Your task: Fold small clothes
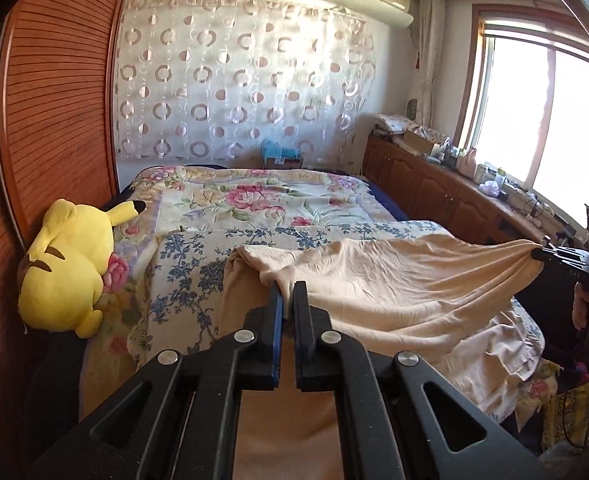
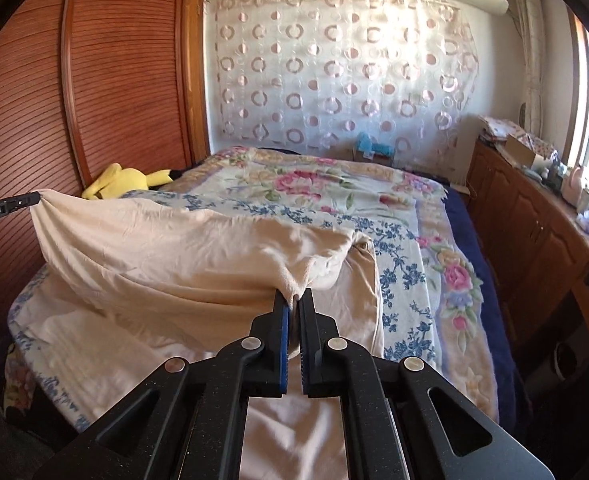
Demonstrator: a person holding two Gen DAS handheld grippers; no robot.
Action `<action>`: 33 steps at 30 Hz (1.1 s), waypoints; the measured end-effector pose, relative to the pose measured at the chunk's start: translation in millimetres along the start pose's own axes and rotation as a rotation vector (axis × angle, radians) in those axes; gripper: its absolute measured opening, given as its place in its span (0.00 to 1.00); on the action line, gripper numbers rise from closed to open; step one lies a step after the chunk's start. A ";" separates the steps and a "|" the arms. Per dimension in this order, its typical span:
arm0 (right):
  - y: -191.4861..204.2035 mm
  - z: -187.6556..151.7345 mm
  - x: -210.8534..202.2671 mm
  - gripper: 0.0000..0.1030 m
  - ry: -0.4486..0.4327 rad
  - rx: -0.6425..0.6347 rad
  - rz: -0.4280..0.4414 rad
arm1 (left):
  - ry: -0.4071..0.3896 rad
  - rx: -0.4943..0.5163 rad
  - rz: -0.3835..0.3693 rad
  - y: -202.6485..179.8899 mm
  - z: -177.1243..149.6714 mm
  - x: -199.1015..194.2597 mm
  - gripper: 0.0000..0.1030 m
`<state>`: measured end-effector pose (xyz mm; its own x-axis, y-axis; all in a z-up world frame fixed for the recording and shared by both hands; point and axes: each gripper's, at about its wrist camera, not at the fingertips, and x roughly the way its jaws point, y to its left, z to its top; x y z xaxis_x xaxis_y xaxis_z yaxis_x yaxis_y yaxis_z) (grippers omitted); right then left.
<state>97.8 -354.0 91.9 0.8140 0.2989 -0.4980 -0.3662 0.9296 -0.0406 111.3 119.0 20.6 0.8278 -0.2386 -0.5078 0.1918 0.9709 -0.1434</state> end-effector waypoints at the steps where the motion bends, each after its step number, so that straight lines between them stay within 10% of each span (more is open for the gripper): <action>1: 0.5 -2.5 -10.1 0.04 -0.001 -0.003 0.007 | -0.003 -0.007 -0.001 2.6 -5.5 -9.3 0.05; 12: 3.2 -95.4 -13.3 0.04 0.215 0.009 0.043 | 0.236 0.004 0.062 16.3 -101.5 12.9 0.06; 22: -33.6 -145.7 -23.5 0.39 0.213 0.147 -0.015 | 0.238 0.007 0.059 14.4 -116.6 9.5 0.75; 33: -37.9 -174.5 -28.0 0.39 0.269 0.172 -0.064 | 0.317 0.011 0.120 14.0 -130.6 33.2 0.75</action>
<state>10.2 -435.2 -43.8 0.6760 0.1924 -0.7113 -0.2182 0.9743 0.0561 72.6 121.9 -109.3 0.6402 -0.1160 -0.7594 0.1101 0.9922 -0.0588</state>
